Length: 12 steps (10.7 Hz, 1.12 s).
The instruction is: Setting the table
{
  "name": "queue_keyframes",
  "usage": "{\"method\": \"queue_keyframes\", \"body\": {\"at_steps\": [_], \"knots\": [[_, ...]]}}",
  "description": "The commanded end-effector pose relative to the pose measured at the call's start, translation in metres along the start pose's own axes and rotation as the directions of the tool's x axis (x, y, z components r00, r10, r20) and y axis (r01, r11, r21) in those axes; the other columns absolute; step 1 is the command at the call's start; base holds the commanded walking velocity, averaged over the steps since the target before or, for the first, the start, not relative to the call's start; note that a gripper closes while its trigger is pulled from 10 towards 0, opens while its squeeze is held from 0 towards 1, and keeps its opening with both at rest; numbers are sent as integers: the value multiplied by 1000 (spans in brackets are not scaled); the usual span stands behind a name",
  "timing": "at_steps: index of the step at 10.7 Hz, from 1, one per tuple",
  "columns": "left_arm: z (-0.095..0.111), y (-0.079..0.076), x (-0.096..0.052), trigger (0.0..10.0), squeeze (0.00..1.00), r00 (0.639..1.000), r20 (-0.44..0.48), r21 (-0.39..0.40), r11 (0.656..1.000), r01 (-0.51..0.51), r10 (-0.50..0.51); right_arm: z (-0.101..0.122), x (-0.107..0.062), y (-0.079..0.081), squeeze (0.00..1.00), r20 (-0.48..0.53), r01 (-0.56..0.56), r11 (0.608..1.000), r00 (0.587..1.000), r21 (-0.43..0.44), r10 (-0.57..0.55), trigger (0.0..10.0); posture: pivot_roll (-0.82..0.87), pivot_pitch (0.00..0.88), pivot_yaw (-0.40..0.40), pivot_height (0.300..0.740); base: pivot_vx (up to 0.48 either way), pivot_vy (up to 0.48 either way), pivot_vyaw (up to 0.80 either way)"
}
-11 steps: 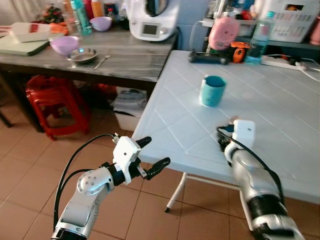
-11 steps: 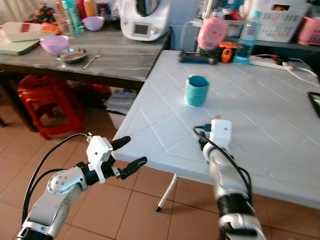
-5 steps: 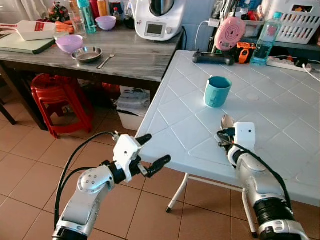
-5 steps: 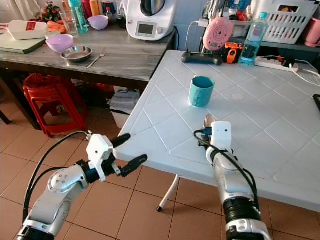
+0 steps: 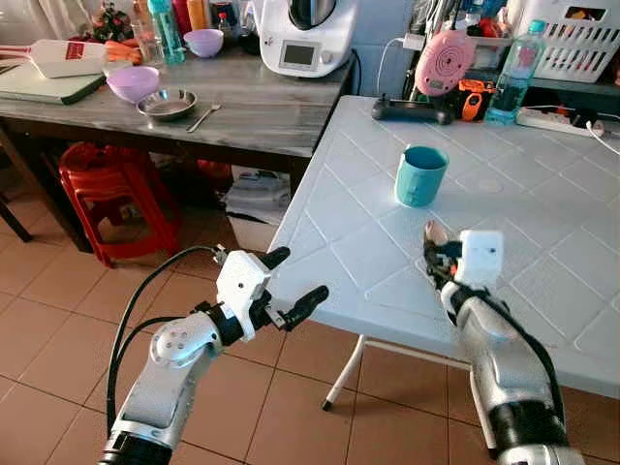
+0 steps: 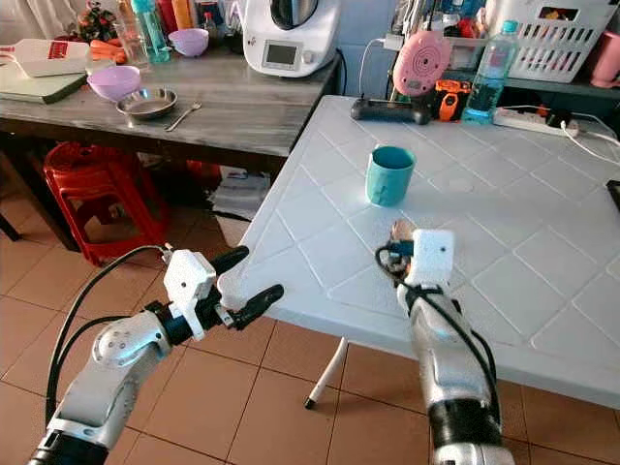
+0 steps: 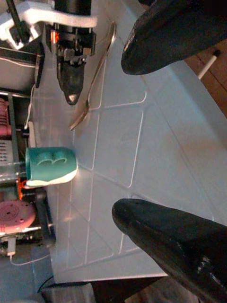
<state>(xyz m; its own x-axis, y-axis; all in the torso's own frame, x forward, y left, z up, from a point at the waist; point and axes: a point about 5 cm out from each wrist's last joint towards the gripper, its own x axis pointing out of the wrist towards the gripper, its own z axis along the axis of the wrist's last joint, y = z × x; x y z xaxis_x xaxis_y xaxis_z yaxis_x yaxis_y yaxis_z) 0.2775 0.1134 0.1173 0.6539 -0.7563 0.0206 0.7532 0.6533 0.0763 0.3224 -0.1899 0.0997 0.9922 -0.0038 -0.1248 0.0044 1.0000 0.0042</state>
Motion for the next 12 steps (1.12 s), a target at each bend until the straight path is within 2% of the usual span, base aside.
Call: {"method": "queue_keyframes", "body": {"at_steps": [1,2,3,4,7,8,12], "knots": [[3,4,0,10000,0,1000,4,16,1000,-5,5,4,-1,1,1000,20,-2,1000,1000,-6,2,10000,2,21,26,740,0,0,0],[2,3,0,10000,0,1000,-6,8,1000,8,-8,1,-4,1,412,0,0,1000,1000,-8,0,10000,2,21,26,740,0,0,0],[1,2,0,10000,0,1000,-13,0,1000,25,-25,-4,-5,0,0,-28,-1,1000,1000,-13,1,10000,2,21,26,740,0,0,0],[3,0,0,10000,0,999,-9,-14,999,49,-49,-6,-7,-3,1000,-43,-5,1000,999,3,5,10000,1,25,28,740,0,0,0],[2,0,-1,10000,0,996,-30,-8,997,80,-80,-9,-9,-11,1000,-88,15,1000,996,6,-14,10000,-3,27,29,740,0,0,0],[1,0,-1,10000,0,996,-32,-11,997,82,-82,-12,-9,-15,0,-107,12,1000,994,9,-10,10000,-3,27,29,740,0,0,0],[0,-5,-1,10000,0,991,-33,-29,991,132,-133,-13,3,-16,0,-145,-44,999,988,17,46,10000,3,28,35,740,0,0,0]]}}
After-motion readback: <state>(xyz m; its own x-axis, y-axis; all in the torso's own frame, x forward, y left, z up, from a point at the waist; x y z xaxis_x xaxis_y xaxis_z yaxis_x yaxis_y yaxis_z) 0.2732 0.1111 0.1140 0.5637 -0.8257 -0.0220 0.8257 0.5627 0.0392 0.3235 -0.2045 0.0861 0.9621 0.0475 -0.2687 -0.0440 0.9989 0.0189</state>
